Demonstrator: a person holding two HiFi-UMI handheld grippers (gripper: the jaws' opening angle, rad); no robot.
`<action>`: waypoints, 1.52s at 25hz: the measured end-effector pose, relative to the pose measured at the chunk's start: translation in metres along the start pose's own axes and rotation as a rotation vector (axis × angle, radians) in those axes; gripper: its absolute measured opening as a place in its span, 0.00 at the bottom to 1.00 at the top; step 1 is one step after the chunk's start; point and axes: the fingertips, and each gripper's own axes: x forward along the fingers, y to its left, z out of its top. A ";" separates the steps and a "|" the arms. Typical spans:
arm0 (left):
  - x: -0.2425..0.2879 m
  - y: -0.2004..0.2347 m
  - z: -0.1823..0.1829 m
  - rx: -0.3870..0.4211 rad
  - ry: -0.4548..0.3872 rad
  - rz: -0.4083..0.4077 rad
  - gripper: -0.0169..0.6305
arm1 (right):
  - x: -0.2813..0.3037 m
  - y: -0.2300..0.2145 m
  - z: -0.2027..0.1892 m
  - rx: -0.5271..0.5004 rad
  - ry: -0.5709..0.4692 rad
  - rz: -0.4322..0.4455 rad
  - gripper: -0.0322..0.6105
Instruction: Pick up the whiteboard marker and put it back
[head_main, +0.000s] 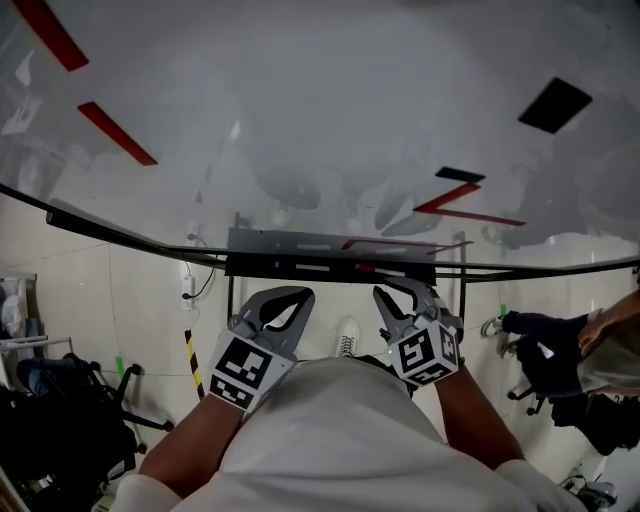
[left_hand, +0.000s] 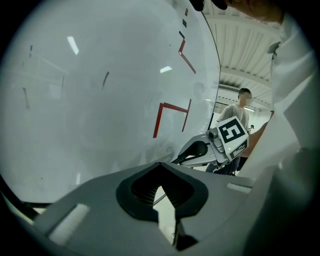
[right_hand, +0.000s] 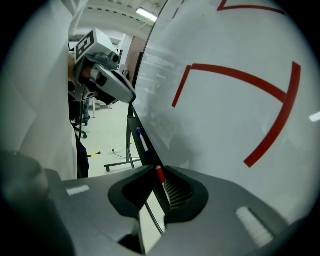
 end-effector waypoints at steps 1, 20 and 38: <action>0.000 0.000 0.000 -0.001 0.000 0.001 0.05 | 0.002 -0.001 -0.002 -0.006 0.009 0.002 0.14; -0.004 -0.001 -0.002 -0.009 0.000 0.020 0.05 | 0.032 -0.005 -0.038 -0.159 0.155 0.004 0.14; -0.002 -0.007 -0.003 0.000 0.011 0.006 0.05 | 0.046 -0.009 -0.048 -0.239 0.215 0.037 0.14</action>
